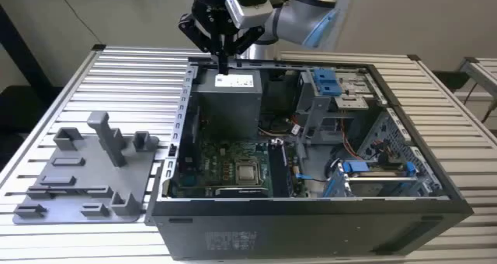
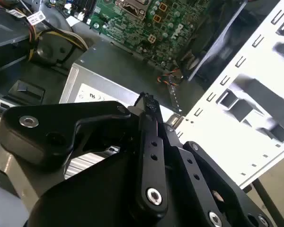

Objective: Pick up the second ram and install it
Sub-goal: 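Reach for the second ram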

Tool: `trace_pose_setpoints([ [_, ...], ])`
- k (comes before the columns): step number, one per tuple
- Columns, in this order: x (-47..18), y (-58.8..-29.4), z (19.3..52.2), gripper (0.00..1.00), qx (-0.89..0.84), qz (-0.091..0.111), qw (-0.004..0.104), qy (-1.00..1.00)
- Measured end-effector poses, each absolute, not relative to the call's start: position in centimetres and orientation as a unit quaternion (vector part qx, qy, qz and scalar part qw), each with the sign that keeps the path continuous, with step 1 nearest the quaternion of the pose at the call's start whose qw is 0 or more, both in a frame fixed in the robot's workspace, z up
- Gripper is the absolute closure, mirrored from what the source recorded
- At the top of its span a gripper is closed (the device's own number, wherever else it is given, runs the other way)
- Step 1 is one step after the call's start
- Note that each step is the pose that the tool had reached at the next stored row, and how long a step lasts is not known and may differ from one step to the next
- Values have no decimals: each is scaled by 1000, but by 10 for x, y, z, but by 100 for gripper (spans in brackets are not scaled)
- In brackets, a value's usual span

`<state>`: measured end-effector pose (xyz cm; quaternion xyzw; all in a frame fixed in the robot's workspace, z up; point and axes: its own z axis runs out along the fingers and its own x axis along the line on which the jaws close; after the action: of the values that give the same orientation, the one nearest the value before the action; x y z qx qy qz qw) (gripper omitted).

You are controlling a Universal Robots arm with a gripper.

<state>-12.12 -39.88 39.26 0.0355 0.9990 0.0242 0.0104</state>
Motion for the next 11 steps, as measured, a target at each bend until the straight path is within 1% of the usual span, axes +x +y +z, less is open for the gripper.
trace_pose_setpoints([
  [11,-121,-399,393,89,36,24,10,999],
])
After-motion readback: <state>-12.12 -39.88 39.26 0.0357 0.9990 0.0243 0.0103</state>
